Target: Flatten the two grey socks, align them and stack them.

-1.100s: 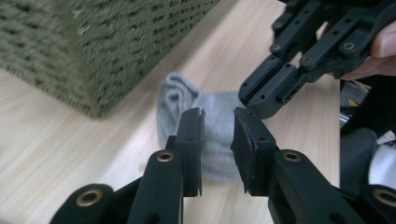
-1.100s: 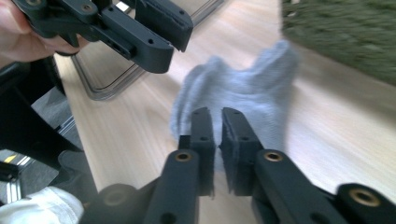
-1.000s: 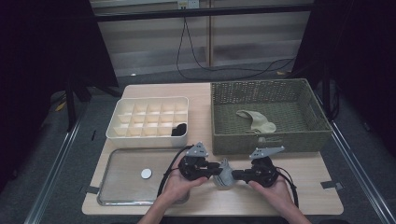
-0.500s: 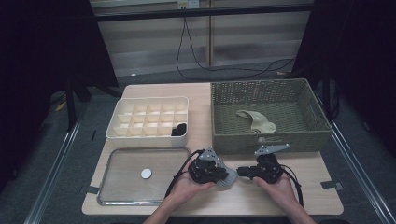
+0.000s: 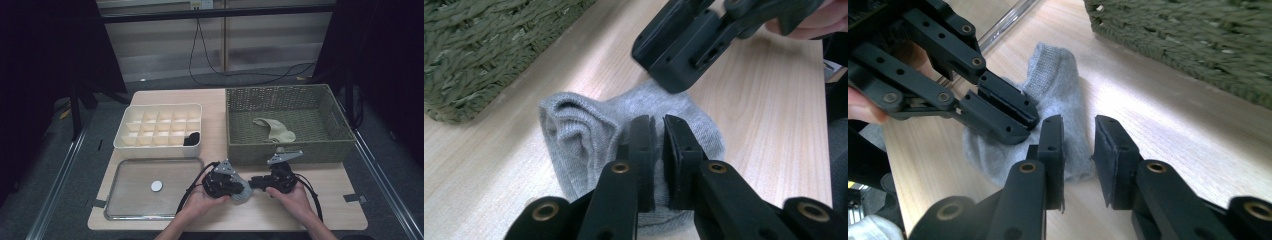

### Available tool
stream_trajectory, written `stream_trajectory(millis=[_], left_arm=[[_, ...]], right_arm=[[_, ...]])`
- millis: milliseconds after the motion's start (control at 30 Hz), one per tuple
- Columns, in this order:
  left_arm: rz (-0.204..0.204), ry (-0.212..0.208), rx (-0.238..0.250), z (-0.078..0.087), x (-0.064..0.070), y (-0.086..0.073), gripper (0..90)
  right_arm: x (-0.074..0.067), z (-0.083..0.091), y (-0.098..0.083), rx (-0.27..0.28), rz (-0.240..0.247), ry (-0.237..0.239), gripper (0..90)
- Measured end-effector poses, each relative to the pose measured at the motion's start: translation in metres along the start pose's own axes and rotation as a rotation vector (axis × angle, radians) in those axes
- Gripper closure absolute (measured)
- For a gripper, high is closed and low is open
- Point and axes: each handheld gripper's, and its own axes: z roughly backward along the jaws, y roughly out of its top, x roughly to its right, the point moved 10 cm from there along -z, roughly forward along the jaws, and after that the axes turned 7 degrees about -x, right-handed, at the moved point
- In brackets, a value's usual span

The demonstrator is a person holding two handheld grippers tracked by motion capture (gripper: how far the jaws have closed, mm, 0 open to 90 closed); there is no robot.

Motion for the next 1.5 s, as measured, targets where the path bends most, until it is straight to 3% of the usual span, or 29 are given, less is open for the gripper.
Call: stream_trajectory(millis=[267, 467, 800, 1000, 1133, 1267, 1500], left_arm=[[-0.007, -0.004, -0.006, 0.000, 0.000, -0.001, 84.0], [-0.006, -0.012, -0.012, 0.001, 0.000, -0.001, 84.0], [-0.002, -0.004, -0.012, 0.000, 0.000, -0.001, 84.9], [-0.036, 0.017, -0.009, -0.001, 0.003, 0.000, 85.5], [-0.030, -0.001, 0.005, 0.001, 0.003, 0.000, 84.2], [-0.005, 0.007, 0.040, 0.010, 0.004, 0.002, 76.6], [0.007, 0.024, 0.082, 0.031, 0.008, -0.005, 71.2]], right_arm=[[0.002, -0.012, -0.001, -0.034, -0.036, 0.020, 77.0], [-0.001, -0.012, -0.001, -0.037, -0.013, 0.025, 82.3], [-0.016, 0.002, 0.007, 0.027, 0.003, 0.050, 84.0], [-0.021, 0.006, 0.005, 0.041, -0.019, 0.093, 84.1], [-0.020, 0.008, 0.004, 0.040, -0.011, 0.078, 84.2], [-0.015, 0.011, 0.004, 0.048, -0.016, 0.060, 84.1], [-0.007, 0.021, 0.003, 0.065, -0.019, 0.020, 84.1]])
